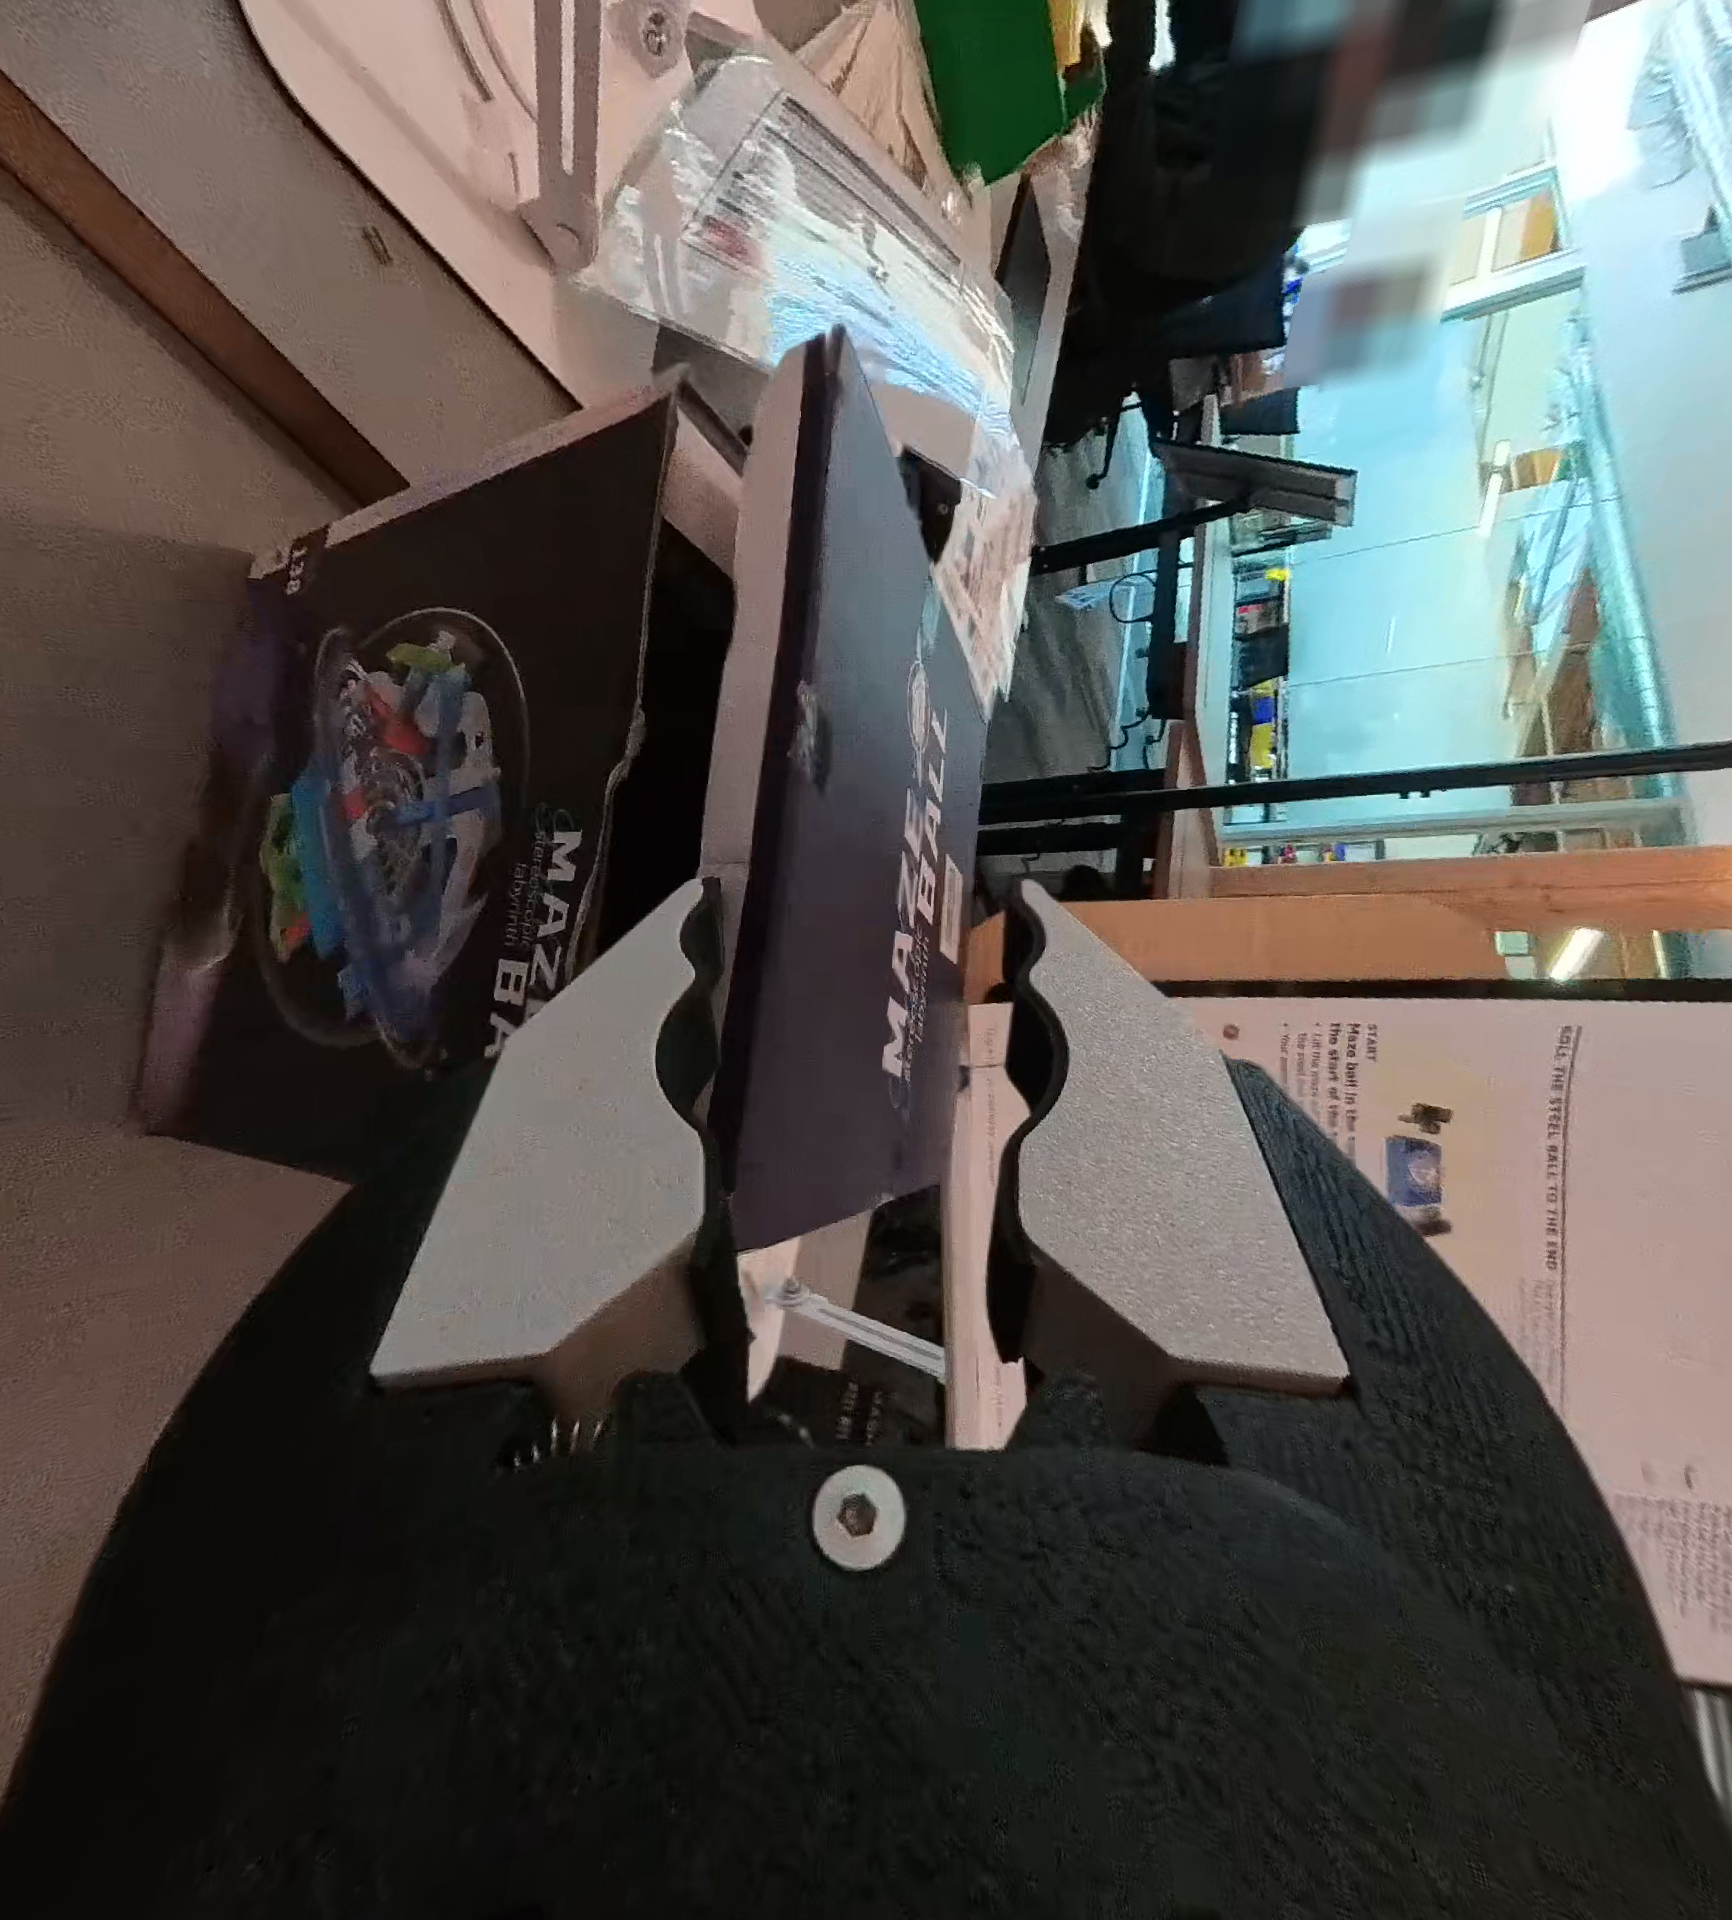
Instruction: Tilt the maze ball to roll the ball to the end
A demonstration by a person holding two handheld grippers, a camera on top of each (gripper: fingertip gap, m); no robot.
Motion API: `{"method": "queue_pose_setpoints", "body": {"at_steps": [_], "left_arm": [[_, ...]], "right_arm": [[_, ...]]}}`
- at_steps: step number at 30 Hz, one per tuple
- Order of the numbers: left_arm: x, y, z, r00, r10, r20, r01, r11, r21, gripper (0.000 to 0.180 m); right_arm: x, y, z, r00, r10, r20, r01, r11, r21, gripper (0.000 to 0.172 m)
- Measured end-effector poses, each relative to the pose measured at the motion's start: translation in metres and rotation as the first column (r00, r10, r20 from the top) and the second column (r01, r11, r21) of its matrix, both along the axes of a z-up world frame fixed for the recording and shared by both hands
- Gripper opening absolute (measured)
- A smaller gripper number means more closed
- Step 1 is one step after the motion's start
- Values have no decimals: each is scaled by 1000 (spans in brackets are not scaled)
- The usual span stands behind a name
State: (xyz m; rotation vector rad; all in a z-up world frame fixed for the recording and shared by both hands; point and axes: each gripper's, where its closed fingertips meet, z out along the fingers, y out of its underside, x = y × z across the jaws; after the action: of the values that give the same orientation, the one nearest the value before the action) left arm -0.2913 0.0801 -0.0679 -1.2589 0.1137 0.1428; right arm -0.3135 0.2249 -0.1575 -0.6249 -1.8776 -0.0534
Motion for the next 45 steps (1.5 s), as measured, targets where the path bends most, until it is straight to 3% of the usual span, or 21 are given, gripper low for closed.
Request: {"method": "queue_pose_setpoints", "body": {"at_steps": [4,8,12,16,23,32,35,37,38,45], "left_arm": [[-2,4,-8,1000,7,6,-7,1000,-11,9],[-4,20,-14,999,13,-45,-16,998,-66,7],[-10,55,-32,984,25,-178,-63,976,-210,8],[-25,93,-63,928,37,-372,-191,903,-385,8],[-54,138,-77,828,27,-560,-359,793,-493,8],[-66,144,-62,840,52,-541,-363,793,-489,7],[-66,143,-62,839,46,-541,-360,793,-491,8],[-64,143,-64,844,36,-536,-350,794,-498,7],[-61,142,-64,846,26,-532,-338,798,-499,7],[-43,141,-64,897,-49,-440,-224,807,-547,7]], "right_arm": [[-3,8,8,999,-38,-27,39,999,6,54],[-4,31,43,973,-119,-198,140,986,95,28],[-8,40,54,958,-159,-237,163,987,-1,24],[-12,45,55,956,-184,-229,173,983,-68,24],[-14,52,50,962,-185,-199,173,982,-72,26],[-5,41,8,997,-56,-55,48,988,-148,60],[-4,56,7,991,-116,-70,110,991,-76,54],[-3,73,12,974,-202,-101,204,979,13,24],[-3,77,15,968,-219,-119,224,974,29,23],[2,72,46,945,-277,-171,207,917,-342,22]]}}
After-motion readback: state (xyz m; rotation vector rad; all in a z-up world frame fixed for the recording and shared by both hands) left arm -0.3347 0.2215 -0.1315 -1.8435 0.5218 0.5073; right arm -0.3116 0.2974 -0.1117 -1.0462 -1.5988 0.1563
